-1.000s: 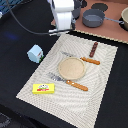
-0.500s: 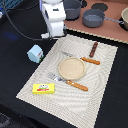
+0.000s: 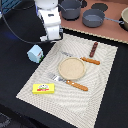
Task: Interact with the objects in diverse but meaningful ways.
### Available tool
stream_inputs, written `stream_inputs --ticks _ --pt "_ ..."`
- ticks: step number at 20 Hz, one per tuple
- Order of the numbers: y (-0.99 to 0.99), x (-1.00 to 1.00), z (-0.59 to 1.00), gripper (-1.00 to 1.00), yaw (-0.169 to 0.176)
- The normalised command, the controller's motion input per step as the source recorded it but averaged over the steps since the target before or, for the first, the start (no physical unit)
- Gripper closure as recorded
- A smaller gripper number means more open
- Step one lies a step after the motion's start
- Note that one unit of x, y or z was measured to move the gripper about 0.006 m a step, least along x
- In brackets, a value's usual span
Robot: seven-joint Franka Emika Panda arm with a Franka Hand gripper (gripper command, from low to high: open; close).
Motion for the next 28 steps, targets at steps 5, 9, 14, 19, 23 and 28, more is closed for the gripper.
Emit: stream_inputs --ticks 5,9,14,19,23,28 --pt "0.0 0.09 -0.32 1.0 0.0" --pt "0.02 0.05 0.29 -1.0 0.0" --pt "0.09 -0.01 0.99 -1.0 -0.001" --pt "-0.01 -0.04 0.96 -1.0 -0.021" --pt "-0.42 0.0 0.69 -1.0 -0.119" --pt "-0.53 0.09 0.49 -1.0 -0.151"
